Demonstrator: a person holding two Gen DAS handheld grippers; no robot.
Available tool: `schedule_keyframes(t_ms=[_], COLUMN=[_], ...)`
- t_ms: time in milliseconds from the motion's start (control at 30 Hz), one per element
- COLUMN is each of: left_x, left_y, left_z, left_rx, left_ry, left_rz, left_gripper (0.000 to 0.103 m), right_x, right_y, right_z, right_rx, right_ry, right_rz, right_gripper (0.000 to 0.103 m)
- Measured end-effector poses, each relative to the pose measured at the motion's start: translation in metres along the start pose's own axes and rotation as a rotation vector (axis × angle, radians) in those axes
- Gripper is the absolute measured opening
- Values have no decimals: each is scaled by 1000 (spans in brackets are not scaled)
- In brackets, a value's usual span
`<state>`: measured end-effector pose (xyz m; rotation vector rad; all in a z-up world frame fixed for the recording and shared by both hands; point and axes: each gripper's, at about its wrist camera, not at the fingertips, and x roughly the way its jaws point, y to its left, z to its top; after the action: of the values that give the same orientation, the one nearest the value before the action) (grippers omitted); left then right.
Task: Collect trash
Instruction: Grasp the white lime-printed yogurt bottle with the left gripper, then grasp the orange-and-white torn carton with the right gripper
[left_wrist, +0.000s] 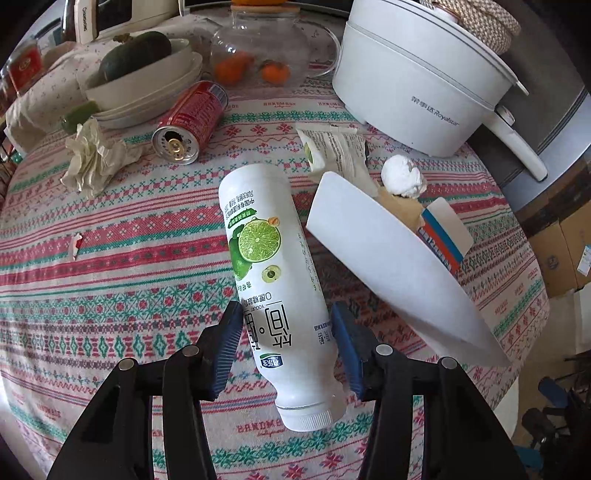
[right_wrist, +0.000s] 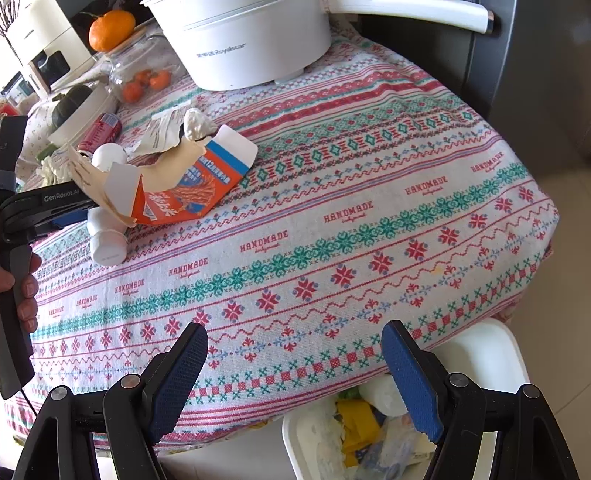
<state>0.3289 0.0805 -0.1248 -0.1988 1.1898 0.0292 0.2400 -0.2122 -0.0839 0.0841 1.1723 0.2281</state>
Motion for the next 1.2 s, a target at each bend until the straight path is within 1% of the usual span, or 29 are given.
schedule_keyframes(t_ms=[100, 167, 233, 300, 433, 567, 700, 800, 933, 1067, 1133, 1200], left_x=[-8, -12, -13, -12, -6, 8, 6, -16, -54, -86, -91, -90], left_y=[11, 18, 28, 35, 40, 43, 44, 50, 54, 58, 57, 58], left_z=[-13, -18, -18, -15, -9, -3, -6, -18, -34, -64, -76, -87], left_rx=[45, 66, 48, 15, -28, -66, -84, -92, -59, -40, -30, -37], left_ry=[50, 68, 67, 59, 54, 64, 25, -6, -86, -156, -179, -183], left_rz=[20, 43, 57, 55, 56, 26, 9, -26, -37, -62, -63, -78], left_gripper=[52, 53, 53, 53, 54, 53, 52, 52, 52, 52, 52, 52], right_x=[0, 0, 2, 4, 10, 16, 19, 21, 26, 33, 40, 49], right_y=[3, 5, 8, 12, 20, 24, 21, 16, 9, 12, 17, 21], right_z=[0, 0, -1, -2, -5, -9, -12, -11, 0, 22, 34, 43], right_rx=[1, 1, 4, 2, -10, -22, -17, -7, 43, 48, 33, 18], right_ry=[-1, -1, 2, 8, 18, 32, 37, 34, 41, -14, -49, -73], right_rz=[0, 0, 4, 10, 11, 1, -2, 2, 45, 84, 102, 123], right_gripper=[82, 82, 82, 82, 82, 82, 82, 82, 82, 82, 82, 82])
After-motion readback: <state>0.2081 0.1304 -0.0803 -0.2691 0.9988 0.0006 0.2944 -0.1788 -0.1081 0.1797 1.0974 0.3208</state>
